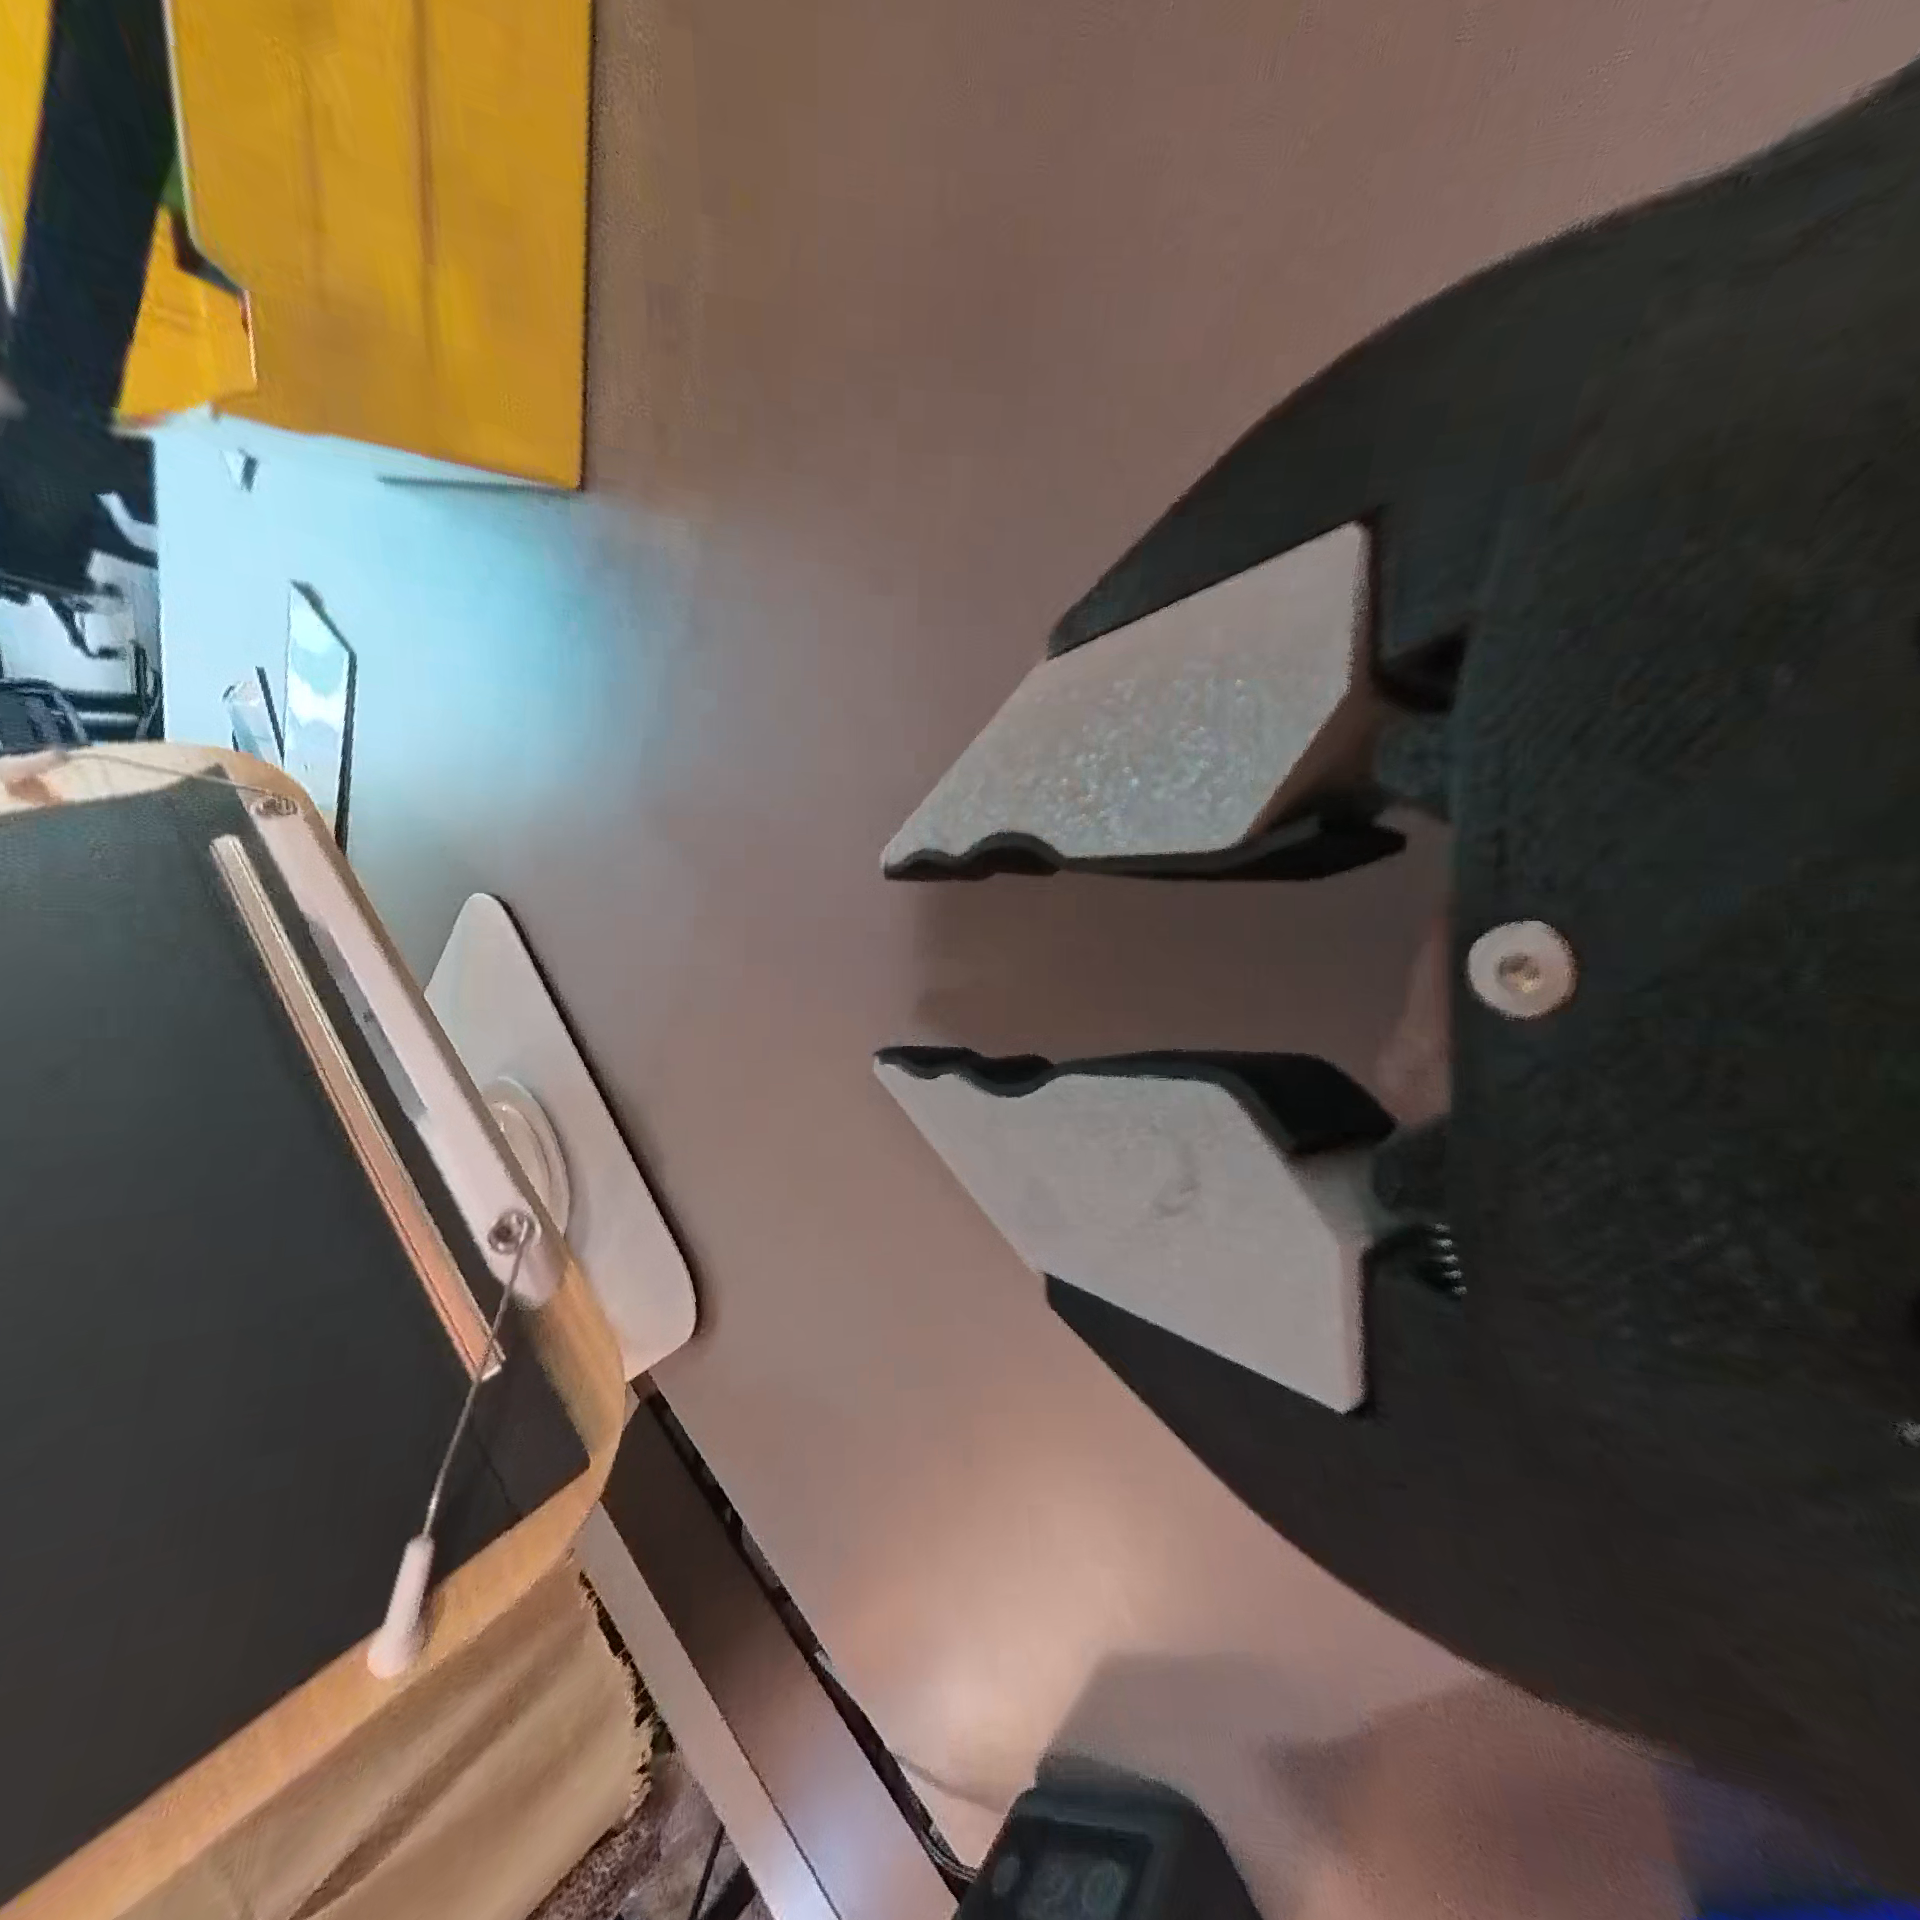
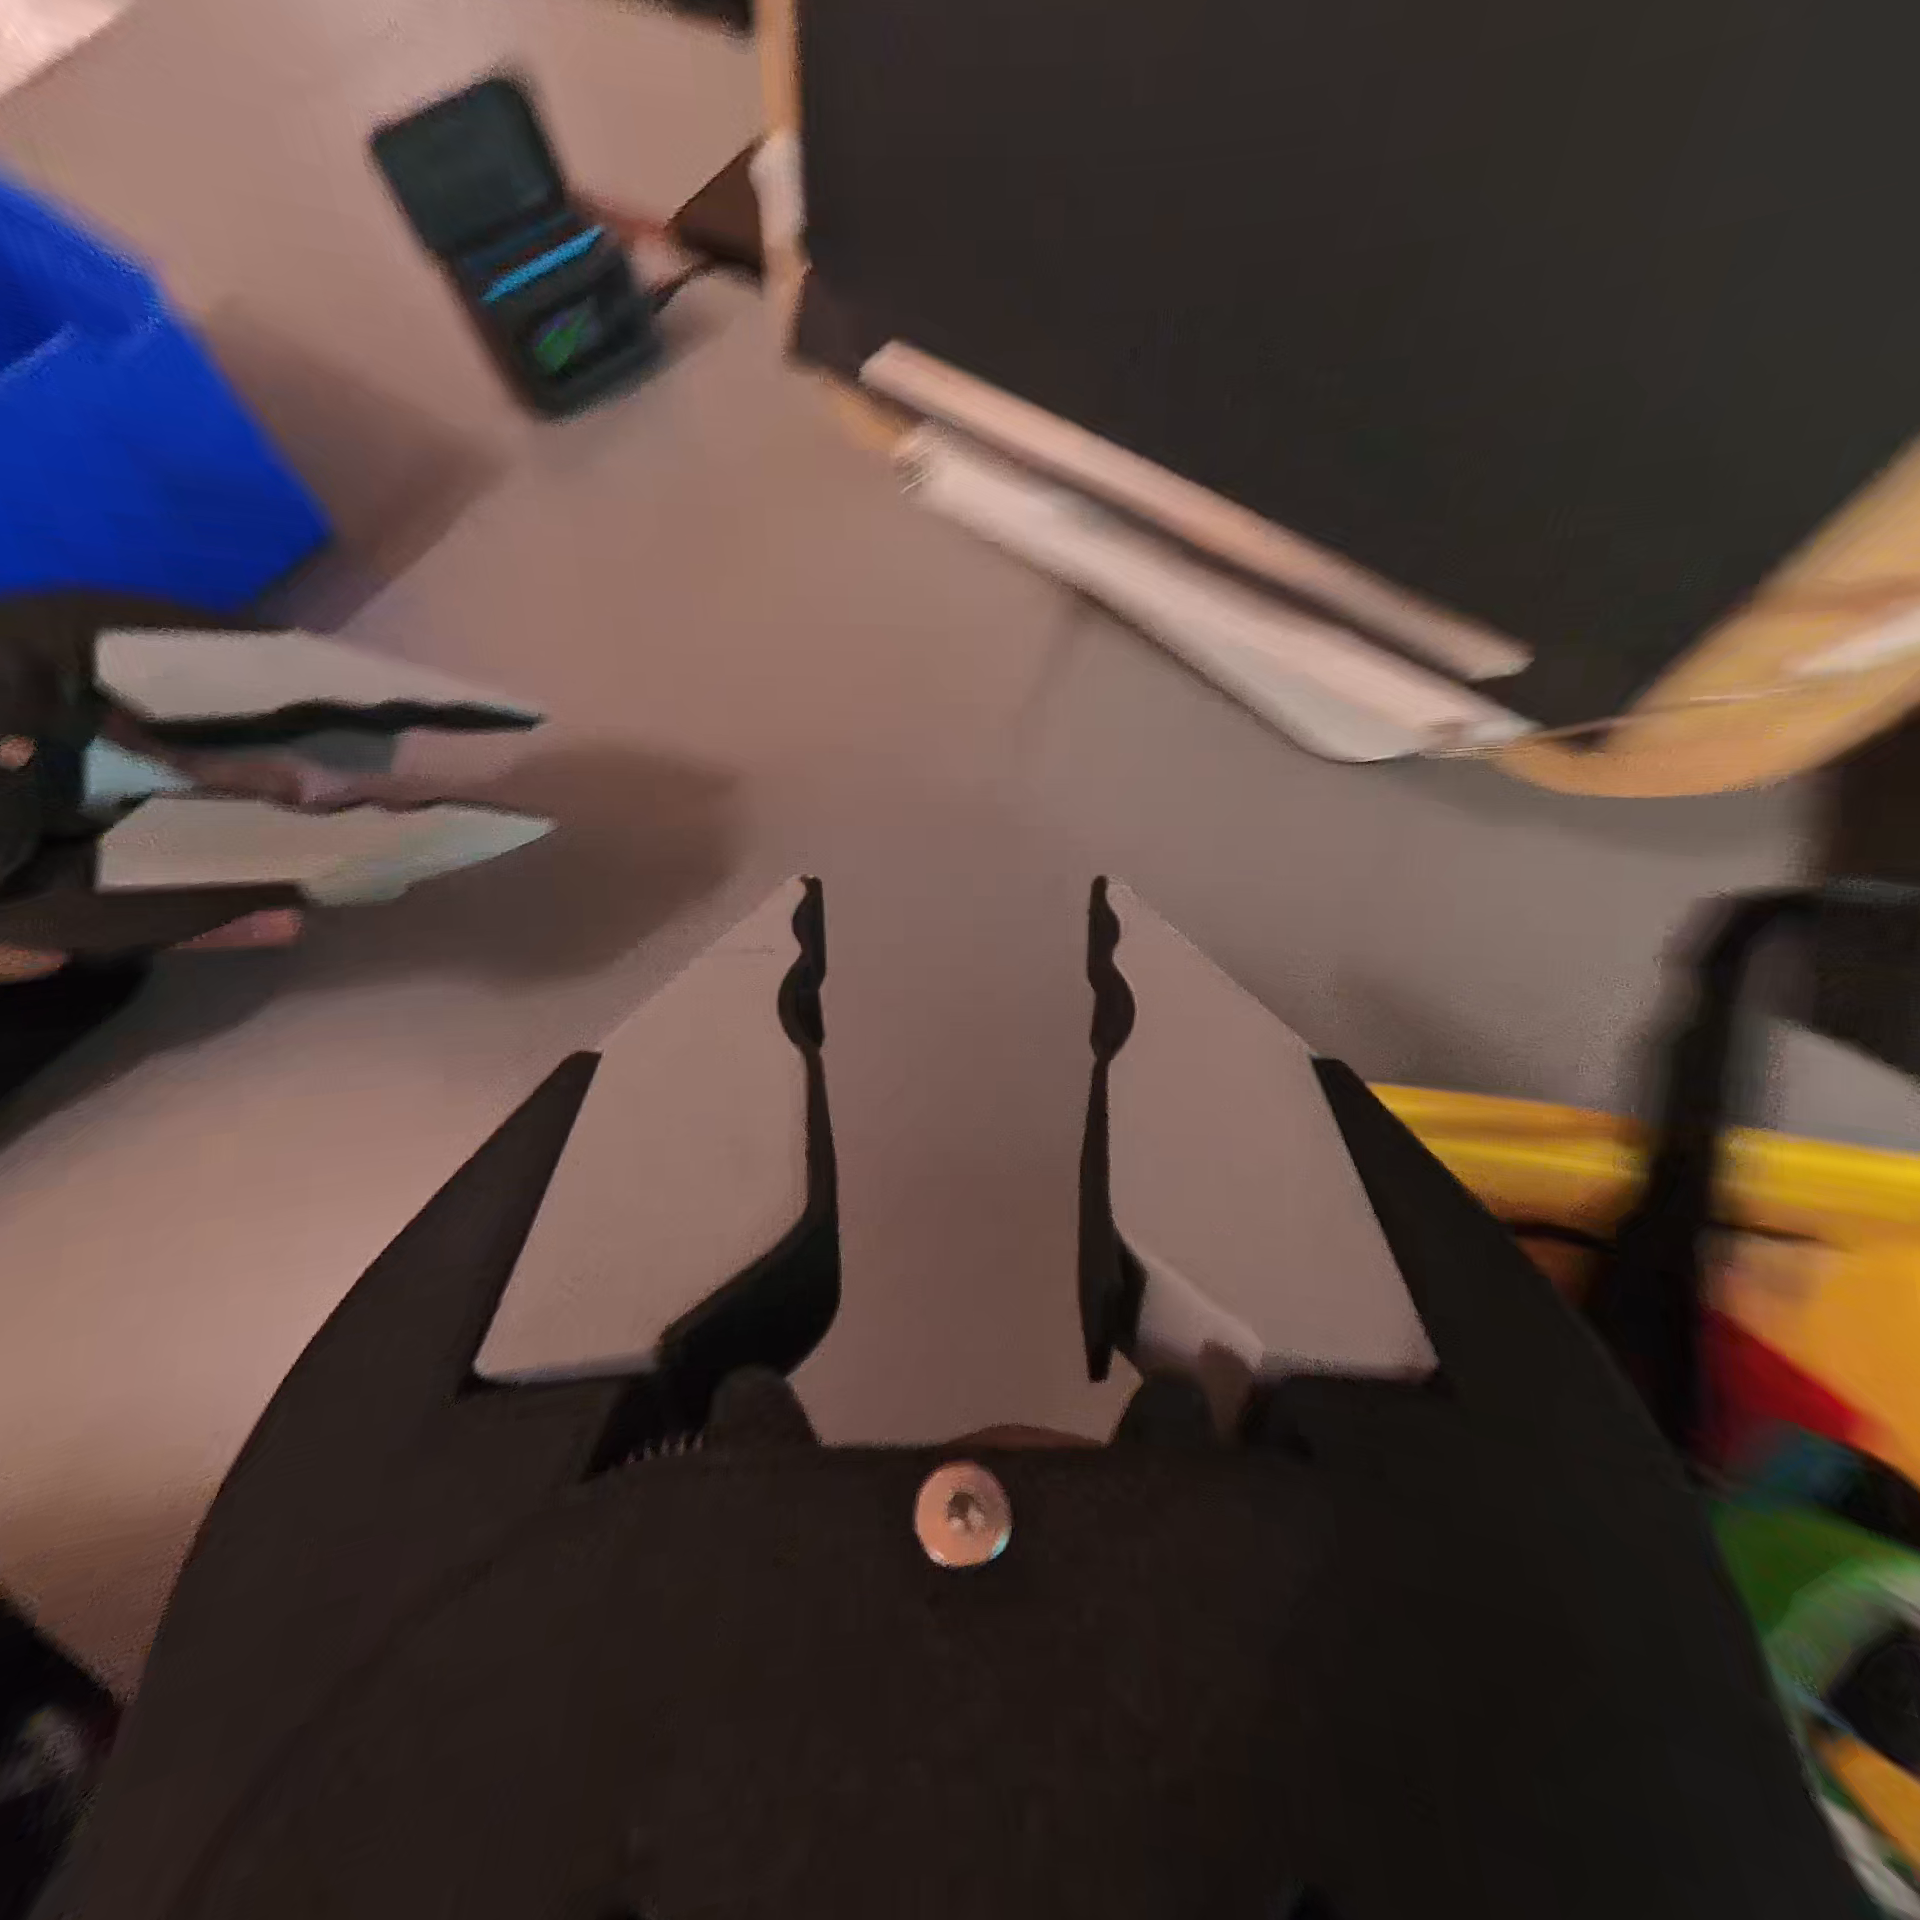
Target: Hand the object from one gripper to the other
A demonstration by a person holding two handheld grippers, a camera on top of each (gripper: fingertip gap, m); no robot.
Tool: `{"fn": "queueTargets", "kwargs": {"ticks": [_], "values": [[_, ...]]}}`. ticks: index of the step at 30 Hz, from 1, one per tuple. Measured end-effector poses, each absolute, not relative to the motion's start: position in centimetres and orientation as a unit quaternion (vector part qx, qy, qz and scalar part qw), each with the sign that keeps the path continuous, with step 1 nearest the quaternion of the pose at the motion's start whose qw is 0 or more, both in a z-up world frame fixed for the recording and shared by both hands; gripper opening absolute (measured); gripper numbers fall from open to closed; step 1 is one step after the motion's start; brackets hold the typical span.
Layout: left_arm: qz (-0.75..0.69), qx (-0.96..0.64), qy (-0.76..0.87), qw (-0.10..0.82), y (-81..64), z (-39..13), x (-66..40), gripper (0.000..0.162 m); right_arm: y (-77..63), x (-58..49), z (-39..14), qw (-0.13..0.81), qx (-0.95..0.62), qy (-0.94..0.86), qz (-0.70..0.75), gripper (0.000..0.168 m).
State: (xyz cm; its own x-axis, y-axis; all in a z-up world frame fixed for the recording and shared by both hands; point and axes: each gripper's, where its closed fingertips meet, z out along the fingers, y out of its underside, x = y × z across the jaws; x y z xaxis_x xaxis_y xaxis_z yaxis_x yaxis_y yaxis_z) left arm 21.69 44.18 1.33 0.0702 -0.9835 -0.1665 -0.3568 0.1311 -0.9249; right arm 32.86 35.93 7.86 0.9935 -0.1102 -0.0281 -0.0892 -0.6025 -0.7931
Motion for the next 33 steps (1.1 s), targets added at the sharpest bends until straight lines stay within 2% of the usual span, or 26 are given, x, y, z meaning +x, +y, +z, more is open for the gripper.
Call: {"fn": "queueTargets", "kwargs": {"ticks": [3, 5, 9, 12, 14, 15, 16, 18, 20, 22, 24, 33], "values": [[-0.336, -0.577, 0.589, 0.456, 44.5, 1.0, 21.8, 0.029, 32.4, 39.5, 13.2, 0.481, -0.866, 0.121, -0.058, 0.048], [-0.333, -0.572, 0.593, 0.458, 44.3, 1.0, 21.8, 0.029, 30.0, 43.3, 14.4, 0.476, -0.861, 0.167, -0.063, 0.053], [-0.328, -0.564, 0.6, 0.463, 44.0, 0.9, 21.9, 0.029, 27.7, 46.1, 10.6, 0.396, -0.893, 0.213, -0.015, 0.072], [-0.33, -0.565, 0.6, 0.46, 44.0, 0.9, 21.8, 0.029, 27.5, 45.8, 5.2, 0.313, -0.927, 0.205, -0.002, 0.07], [-0.332, -0.565, 0.6, 0.459, 44.0, 0.9, 21.8, 0.029, 27.1, 46.1, 2.1, 0.258, -0.945, 0.198, -0.024, 0.048], [-0.334, -0.565, 0.599, 0.459, 44.0, 1.0, 21.7, 0.029, 26.8, 45.9, 1.0, 0.23, -0.955, 0.187, -0.027, 0.015], [-0.336, -0.566, 0.597, 0.459, 44.1, 1.0, 21.7, 0.029, 26.5, 45.9, 0.7, 0.211, -0.961, 0.175, -0.041, 0.0], [-0.338, -0.567, 0.595, 0.458, 44.1, 1.0, 21.6, 0.029, 26.1, 47.2, 2.9, 0.216, -0.959, 0.142, -0.114, 0.0], [-0.339, -0.569, 0.596, 0.454, 44.1, 1.0, 21.7, 0.029, 27.0, 47.5, 7.8, 0.265, -0.943, 0.06, -0.19, 0.0], [-0.337, -0.571, 0.598, 0.45, 44.1, 0.8, 21.7, 0.029, 28.0, 46.5, 12.5, 0.296, -0.916, -0.069, -0.263, 0.0], [-0.338, -0.568, 0.599, 0.452, 44.1, 0.9, 21.7, 0.029, 28.4, 43.2, 13.6, 0.281, -0.892, -0.227, -0.27, 0.0], [-0.322, -0.565, 0.606, 0.458, 44.5, 0.7, 21.5, 0.029, 23.0, 47.4, 1.7, -0.114, -0.842, -0.428, -0.308, 0.001]]}}
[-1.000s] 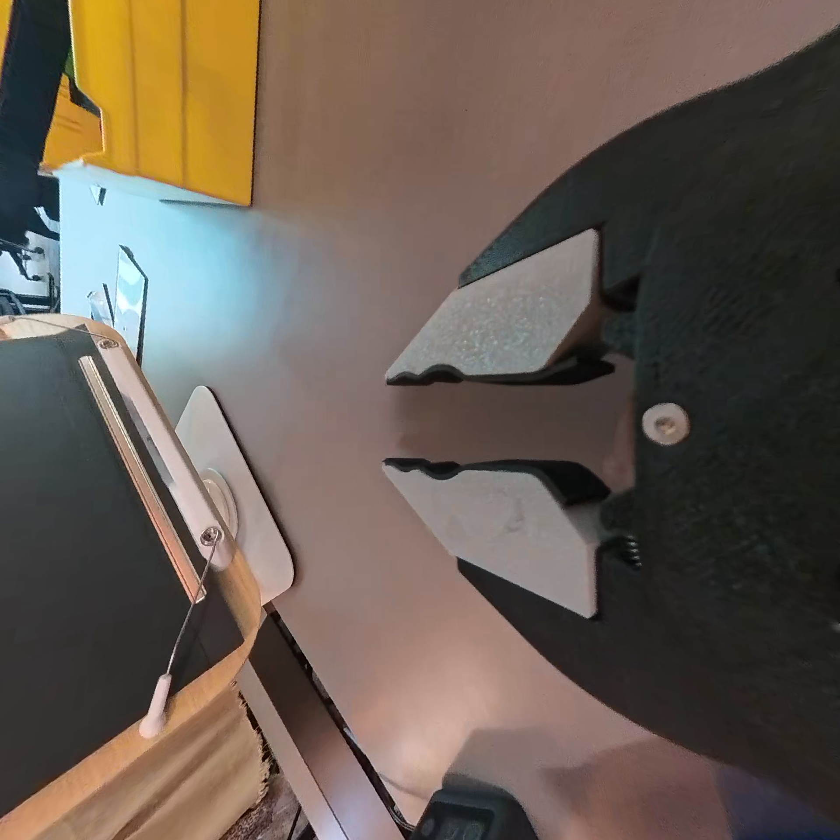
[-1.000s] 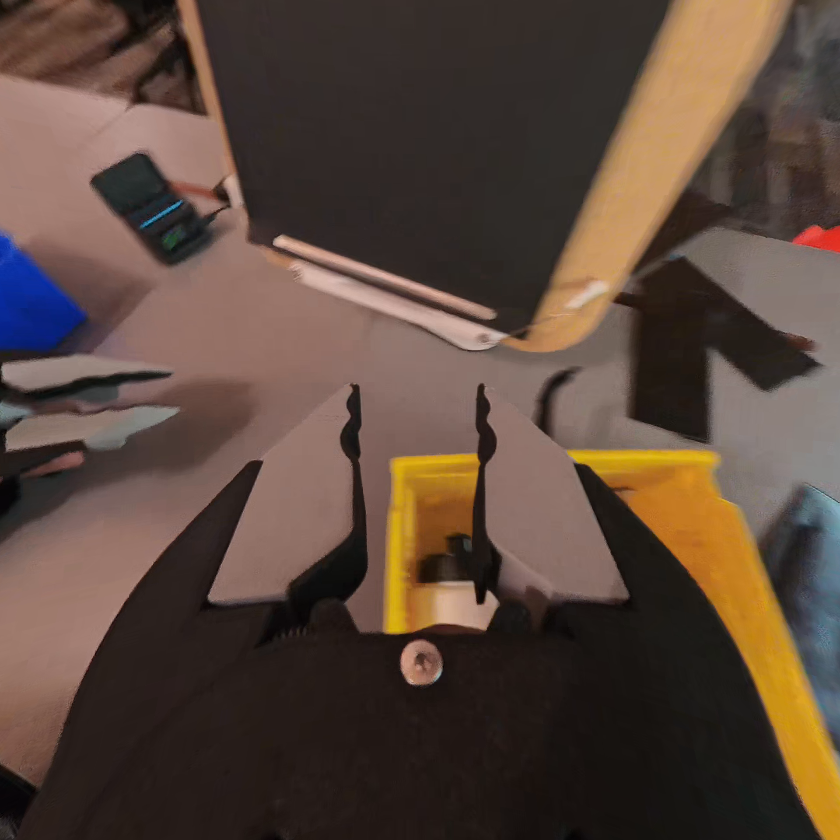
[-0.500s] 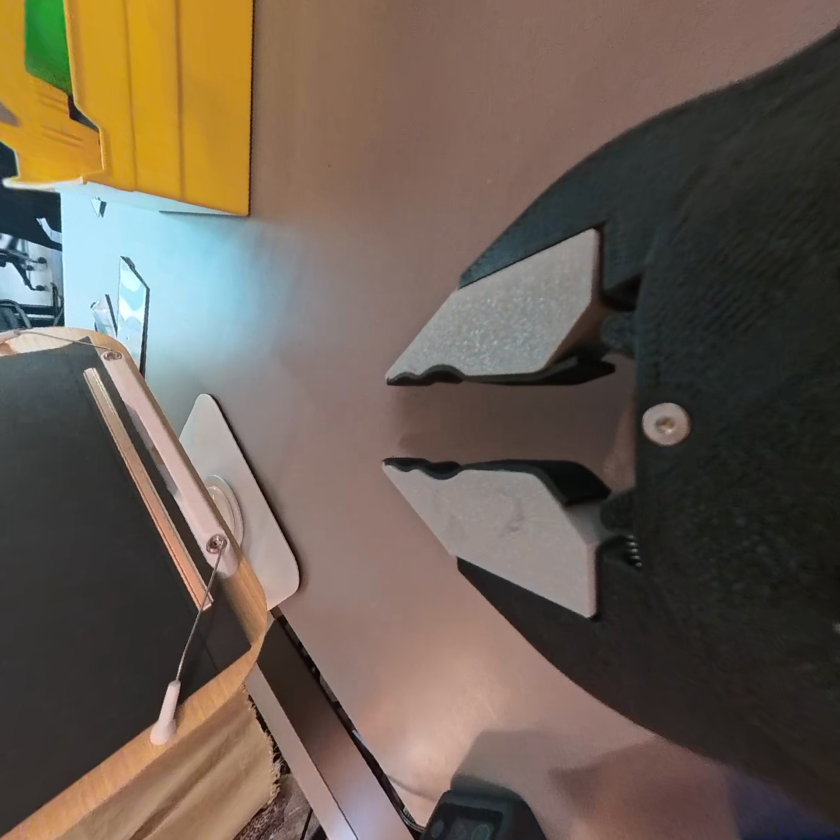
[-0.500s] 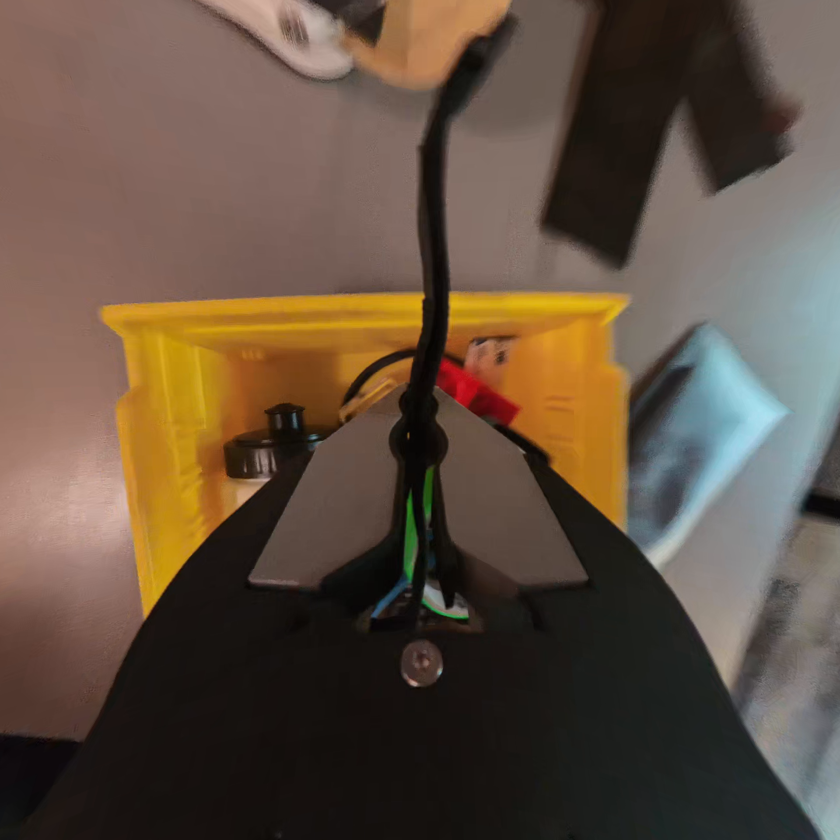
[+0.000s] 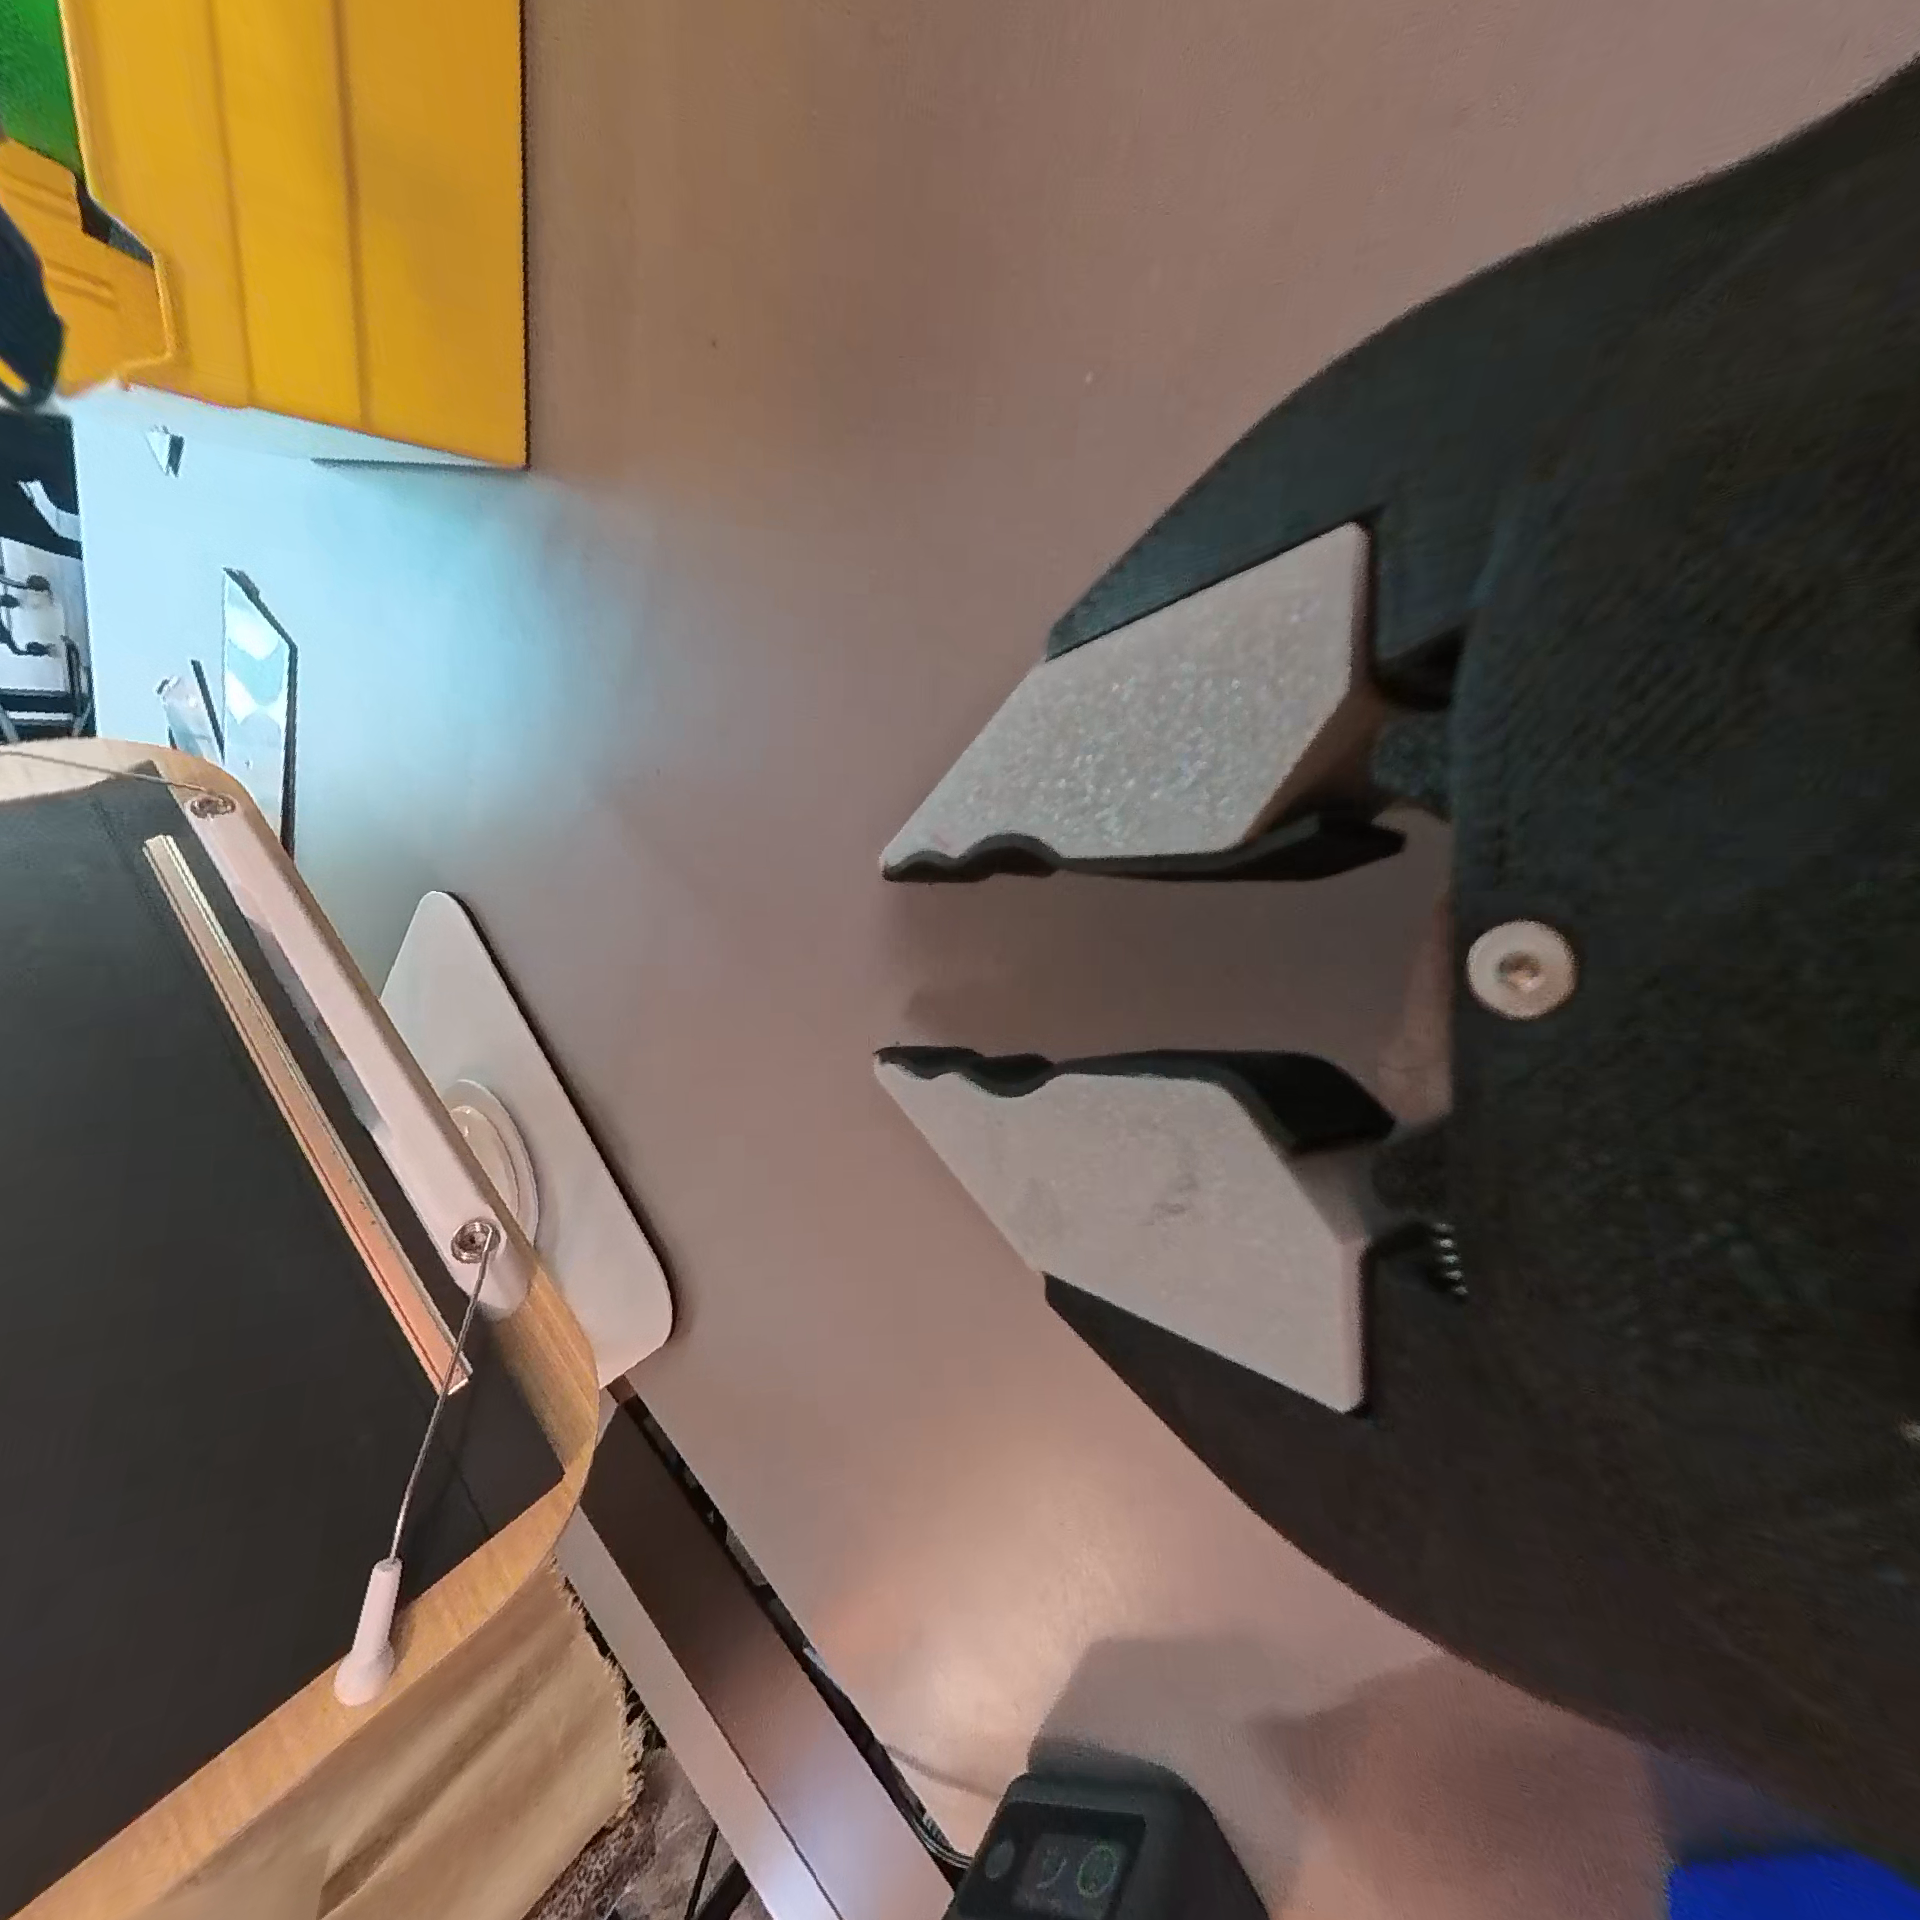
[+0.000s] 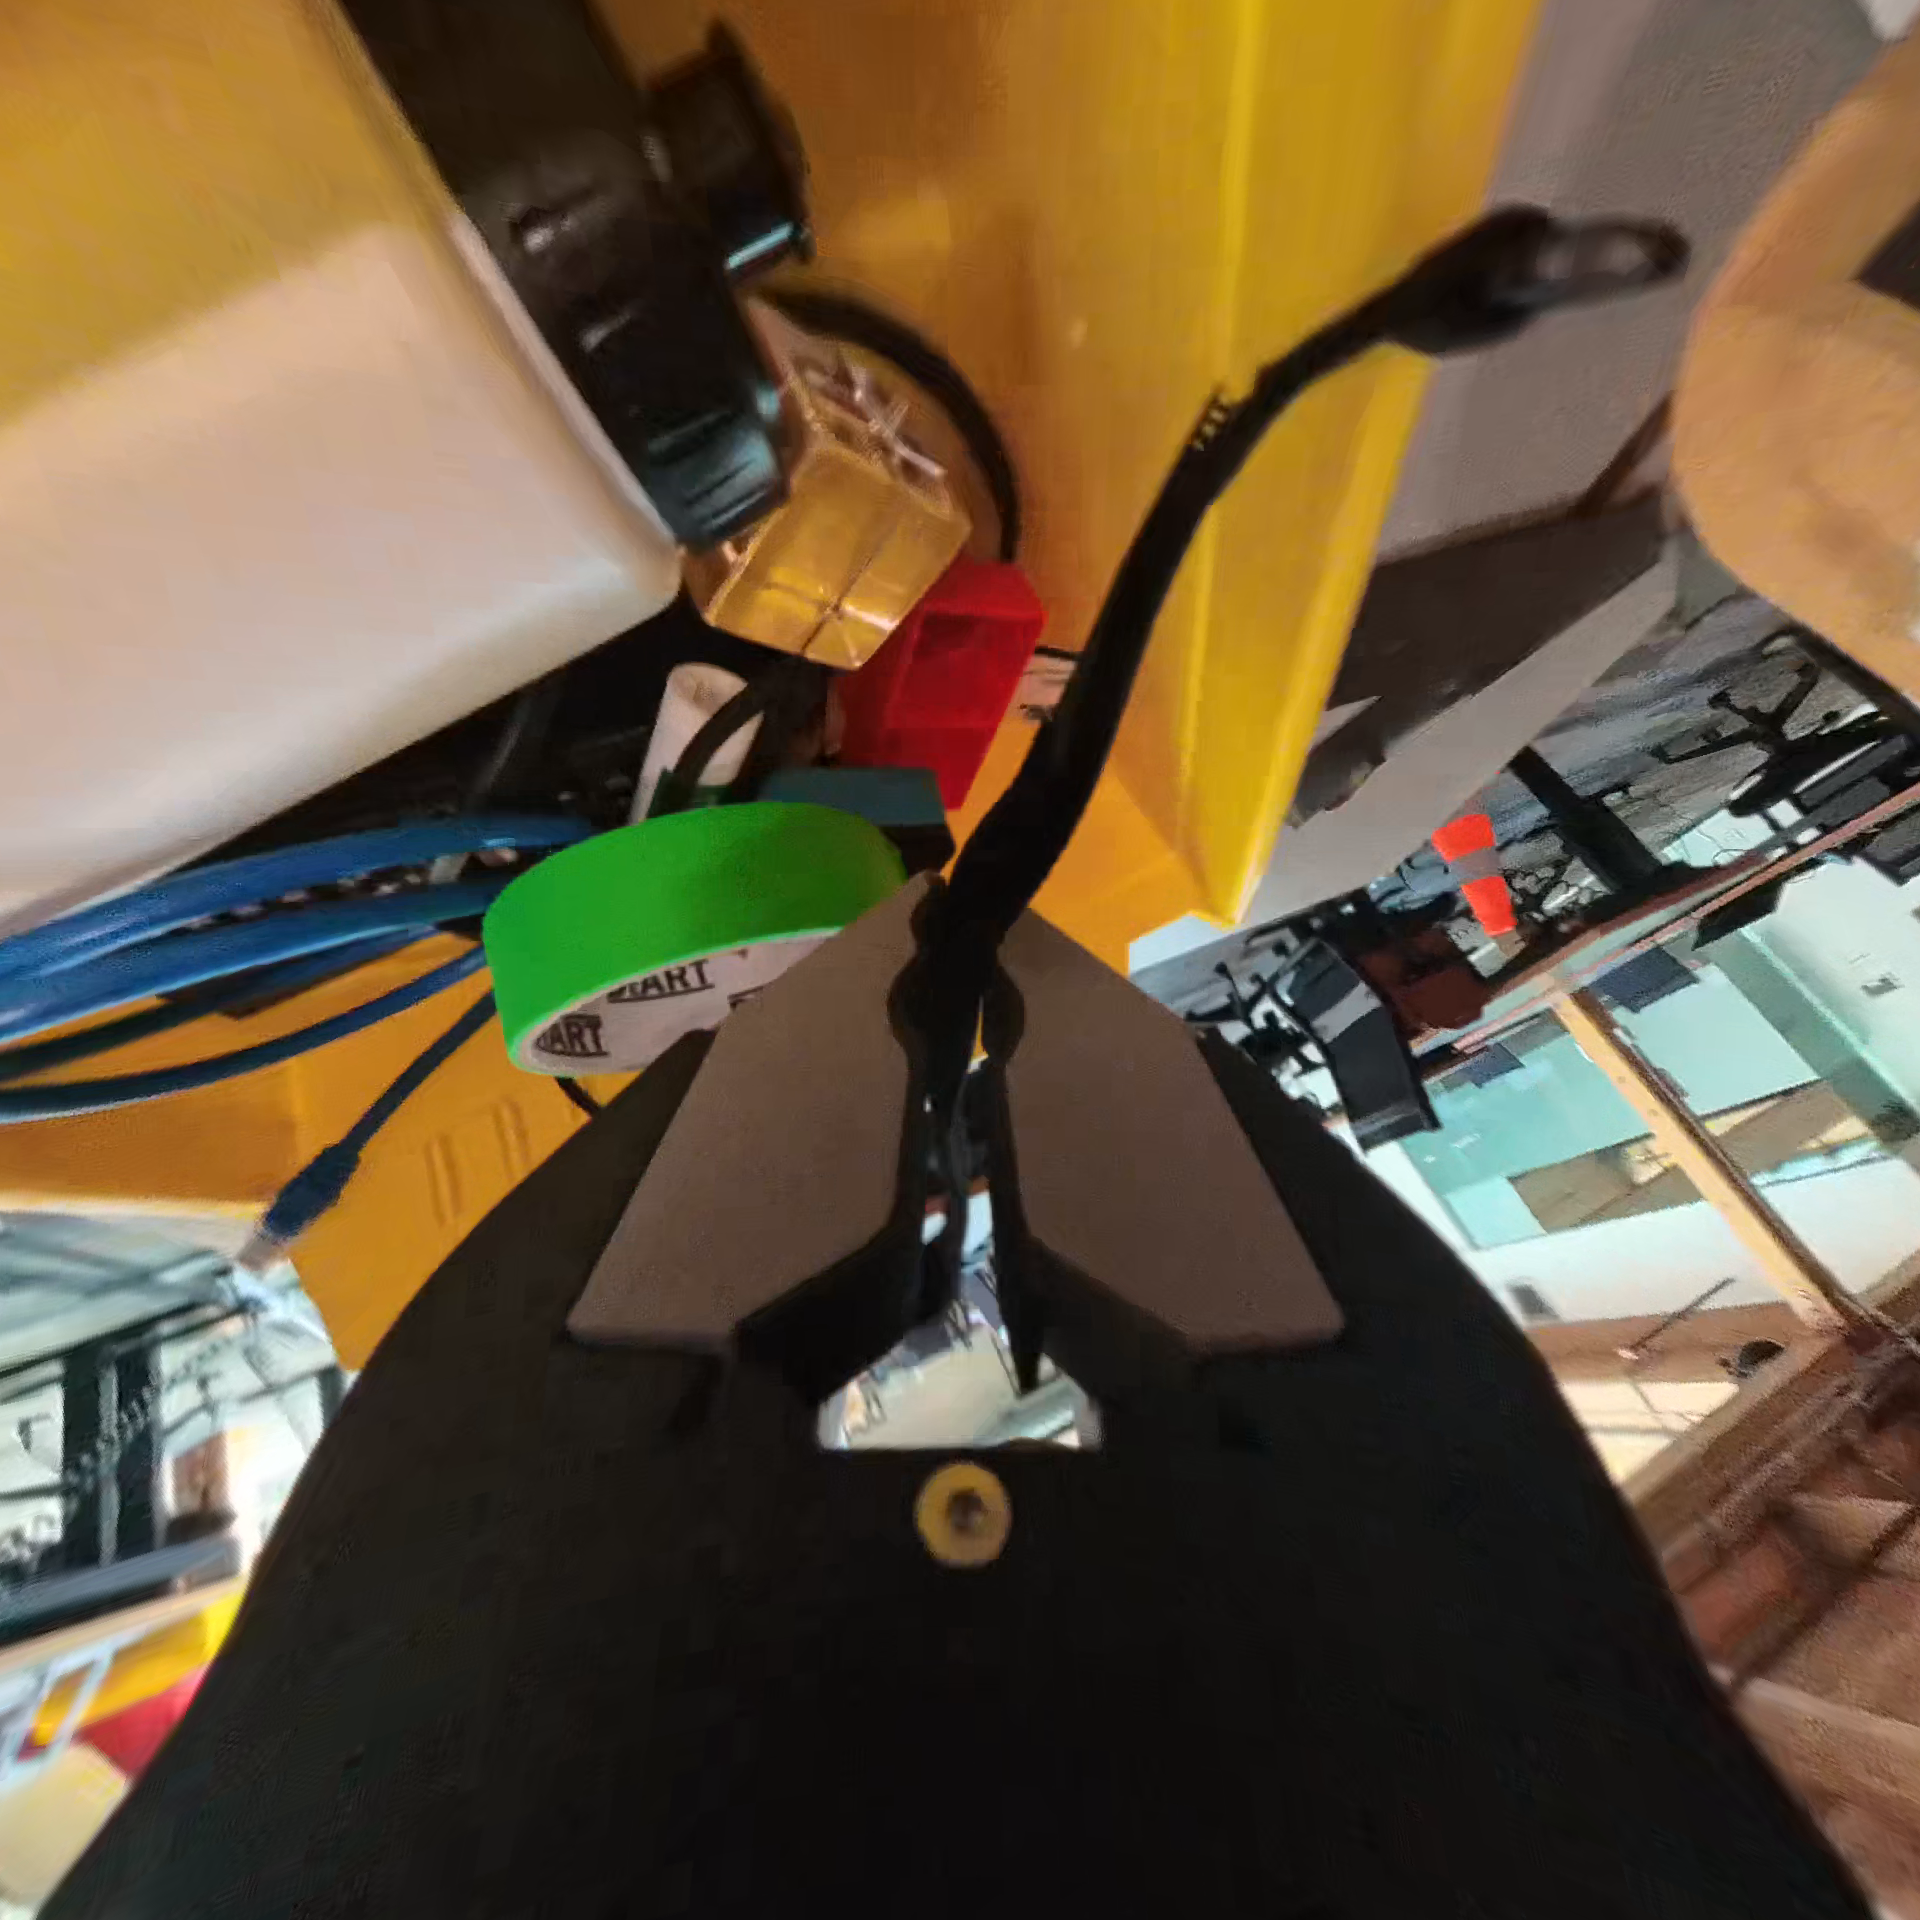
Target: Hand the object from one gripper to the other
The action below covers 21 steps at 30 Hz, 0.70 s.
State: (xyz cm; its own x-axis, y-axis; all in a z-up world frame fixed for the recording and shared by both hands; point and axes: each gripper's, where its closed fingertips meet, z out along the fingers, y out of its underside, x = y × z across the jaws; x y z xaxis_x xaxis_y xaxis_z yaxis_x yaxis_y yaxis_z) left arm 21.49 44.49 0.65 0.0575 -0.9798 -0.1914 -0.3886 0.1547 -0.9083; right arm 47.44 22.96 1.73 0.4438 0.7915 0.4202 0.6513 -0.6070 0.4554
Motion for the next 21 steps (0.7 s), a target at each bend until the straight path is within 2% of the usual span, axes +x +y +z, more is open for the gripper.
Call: {"fn": "queueTargets", "kwargs": {"ticks": [2, 3, 5, 7, 11, 15, 17, 19, 21], "values": [[-0.321, -0.568, 0.607, 0.454, 44.6, 0.5, 21.5, 0.029, 22.4, 48.9, 1.0, 0.152, 0.819, 0.442, 0.333, 0.005], [-0.319, -0.569, 0.608, 0.452, 44.5, 0.4, 21.6, 0.029, 22.8, 49.5, 0.9, 0.145, 0.814, 0.439, 0.352, 0.016], [-0.314, -0.566, 0.613, 0.454, 44.4, 0.3, 21.6, 0.029, 24.0, 50.0, 1.1, 0.111, 0.827, 0.401, 0.377, 0.051], [-0.311, -0.557, 0.618, 0.459, 44.2, 0.4, 21.6, 0.029, 24.6, 49.3, 1.9, 0.07, 0.85, 0.378, 0.361, 0.067], [-0.31, -0.556, 0.618, 0.462, 44.1, 0.4, 21.6, 0.029, 26.0, 47.8, 7.1, -0.071, 0.881, 0.31, 0.35, 0.078], [-0.314, -0.563, 0.61, 0.461, 44.4, 0.5, 21.6, 0.029, 26.9, 43.4, 12.0, -0.235, 0.902, 0.24, 0.271, 0.087], [-0.315, -0.563, 0.609, 0.461, 44.4, 0.6, 21.6, 0.029, 27.4, 41.2, 13.5, -0.299, 0.902, 0.215, 0.225, 0.083], [-0.317, -0.562, 0.607, 0.464, 44.4, 0.7, 21.6, 0.029, 26.4, 41.7, 12.6, -0.269, 0.921, 0.187, 0.212, 0.084], [-0.32, -0.561, 0.606, 0.465, 44.3, 0.8, 21.5, 0.029, 24.7, 44.5, 10.9, -0.194, 0.943, 0.136, 0.235, 0.084]]}}
